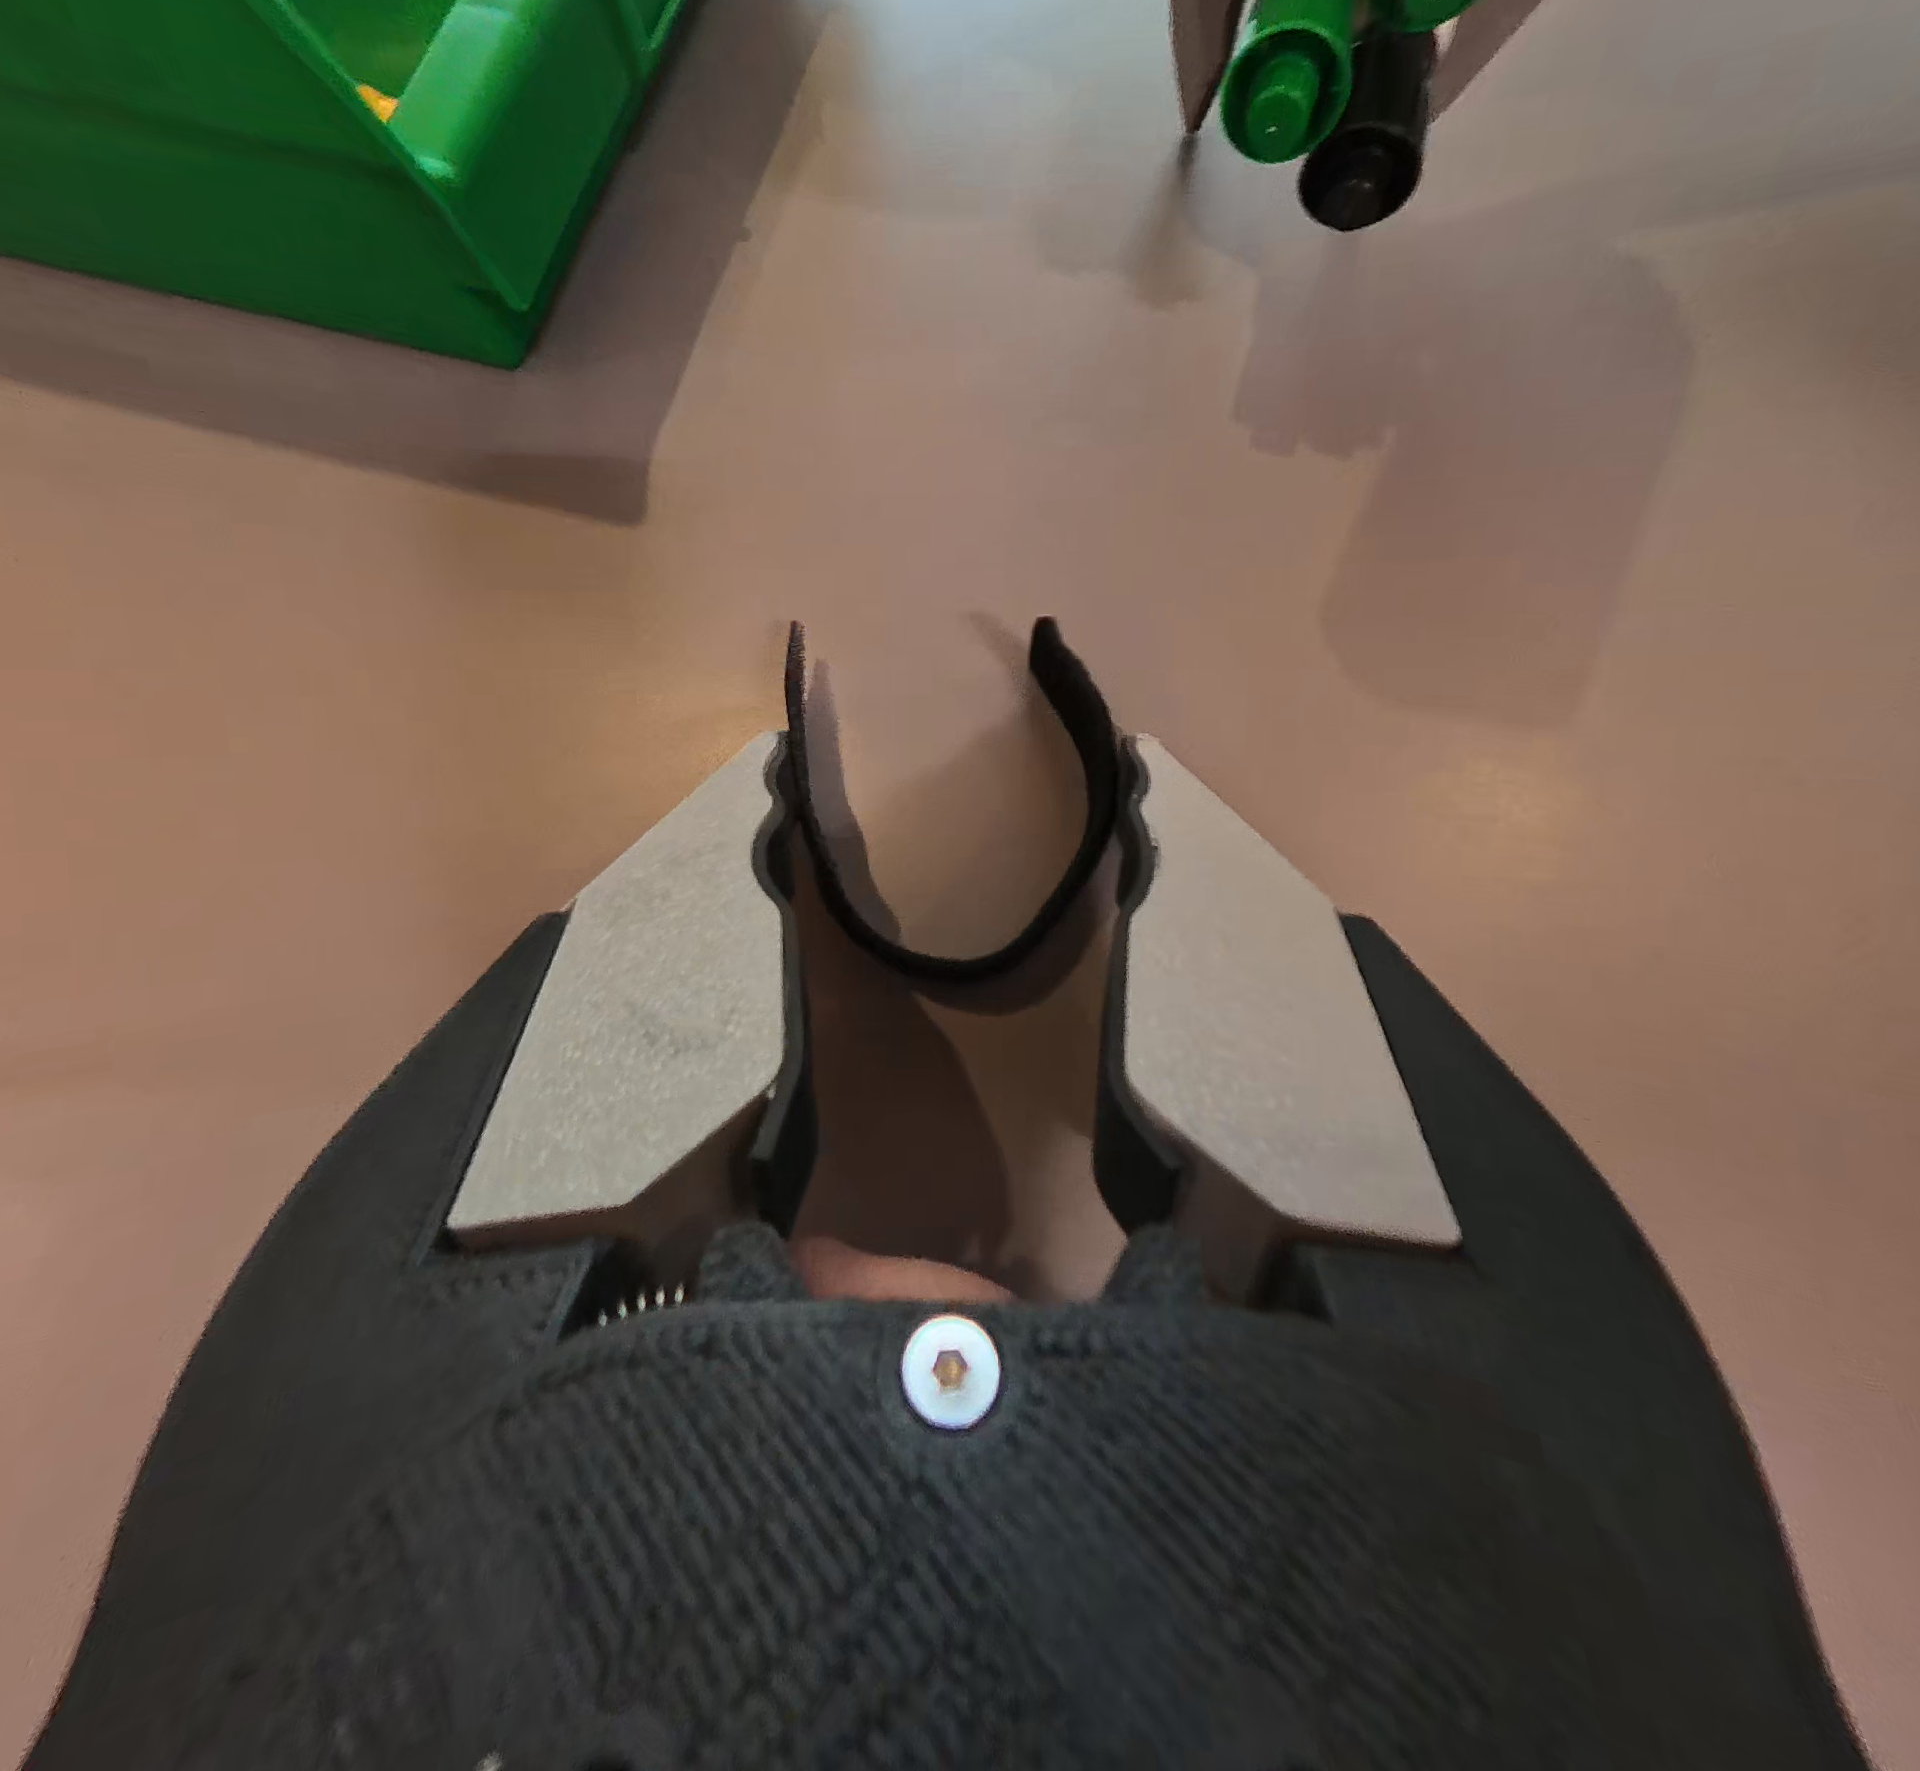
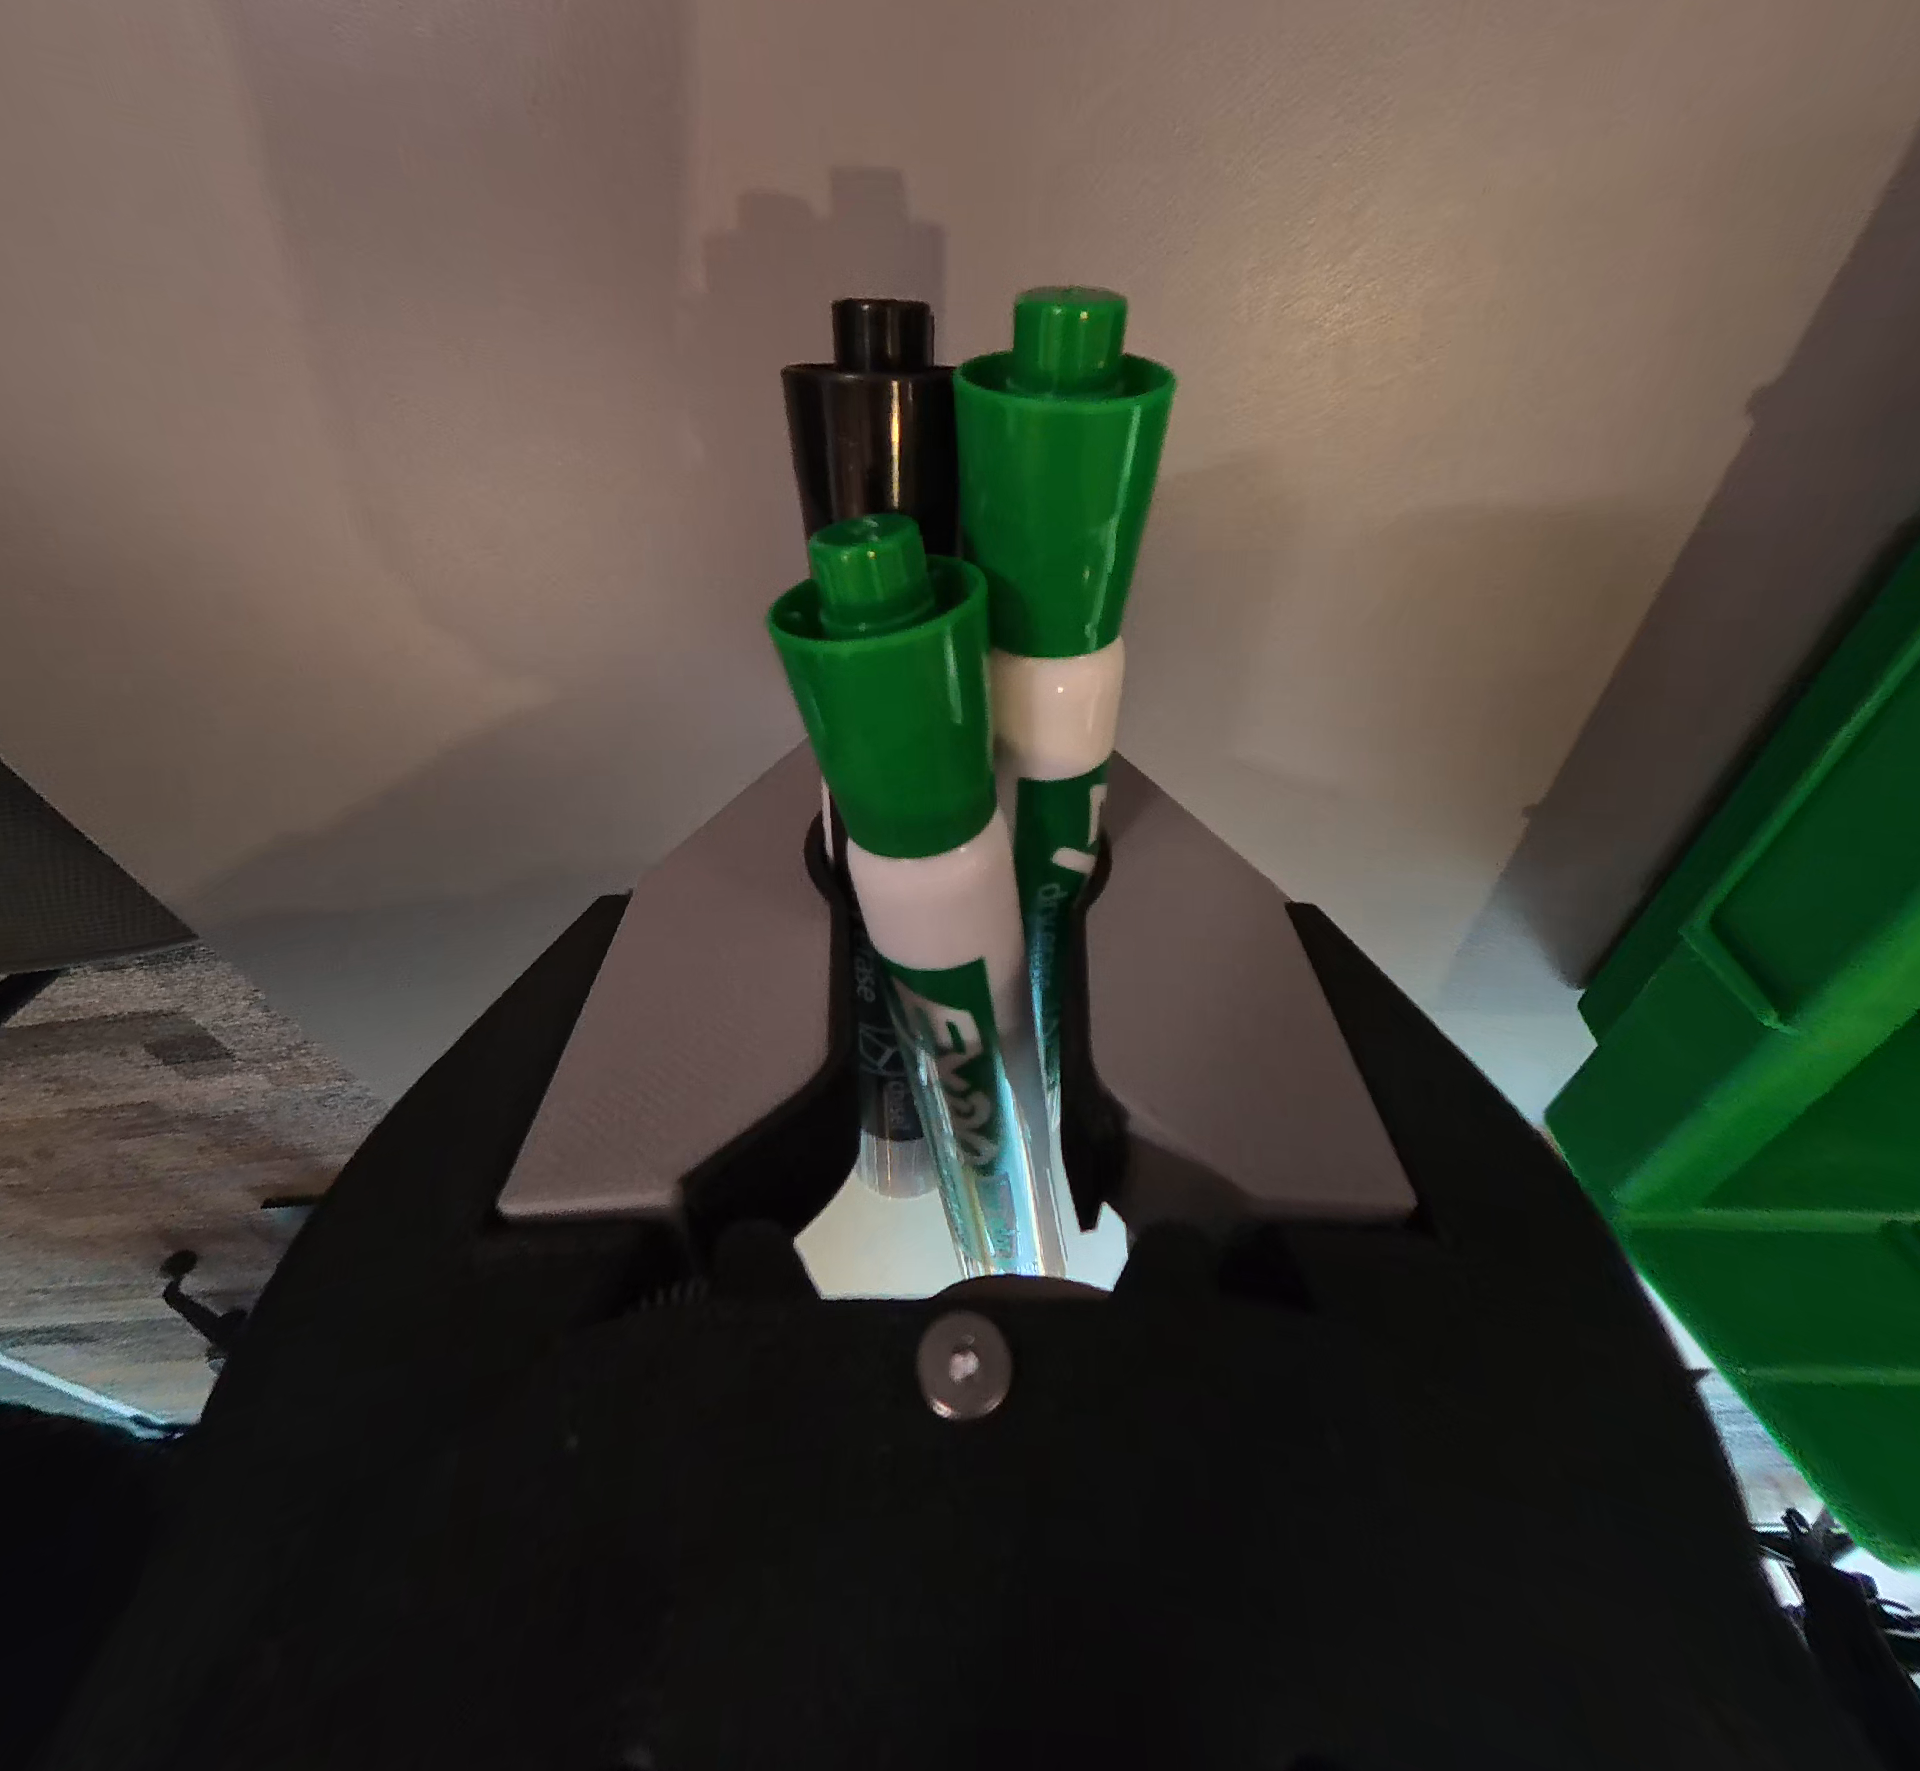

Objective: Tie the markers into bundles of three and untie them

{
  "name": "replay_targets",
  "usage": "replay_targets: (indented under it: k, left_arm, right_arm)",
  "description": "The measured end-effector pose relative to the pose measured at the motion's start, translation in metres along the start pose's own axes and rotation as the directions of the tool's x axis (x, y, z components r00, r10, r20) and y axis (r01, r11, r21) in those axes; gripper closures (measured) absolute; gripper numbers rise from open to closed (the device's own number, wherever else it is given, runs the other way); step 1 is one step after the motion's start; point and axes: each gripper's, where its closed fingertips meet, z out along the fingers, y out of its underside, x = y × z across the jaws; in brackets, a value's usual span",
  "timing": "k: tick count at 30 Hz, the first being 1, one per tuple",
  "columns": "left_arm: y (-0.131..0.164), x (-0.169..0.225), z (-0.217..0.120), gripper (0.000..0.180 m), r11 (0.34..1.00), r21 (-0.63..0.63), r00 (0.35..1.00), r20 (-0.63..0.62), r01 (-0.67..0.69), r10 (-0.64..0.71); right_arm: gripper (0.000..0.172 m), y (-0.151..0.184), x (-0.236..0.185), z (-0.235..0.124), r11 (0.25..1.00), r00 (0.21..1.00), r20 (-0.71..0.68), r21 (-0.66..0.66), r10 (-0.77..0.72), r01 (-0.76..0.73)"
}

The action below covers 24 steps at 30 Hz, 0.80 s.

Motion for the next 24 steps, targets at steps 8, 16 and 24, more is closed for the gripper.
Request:
replay_targets:
  k: [8,16,24]
  left_arm:
    - [-0.045,0.031,-0.009,0.123,0.956,0.261,0.988,-0.042,-0.13,0.146]
    - [-0.072,0.055,-0.009,0.118,0.896,0.393,0.975,0.011,-0.207,0.221]
    - [-0.092,0.059,-0.013,0.119,0.845,0.487,0.975,0.09,-0.221,0.203]
  right_arm:
    - [0.135,-0.016,0.002,-0.019,0.998,1.0,-0.02,0.05,-0.022,0.023]
    - [0.135,-0.029,0.002,-0.04,0.997,0.998,-0.04,0.062,-0.051,0.054]
    - [0.135,-0.046,-0.005,-0.05,0.992,0.994,-0.049,0.069,-0.102,0.105]
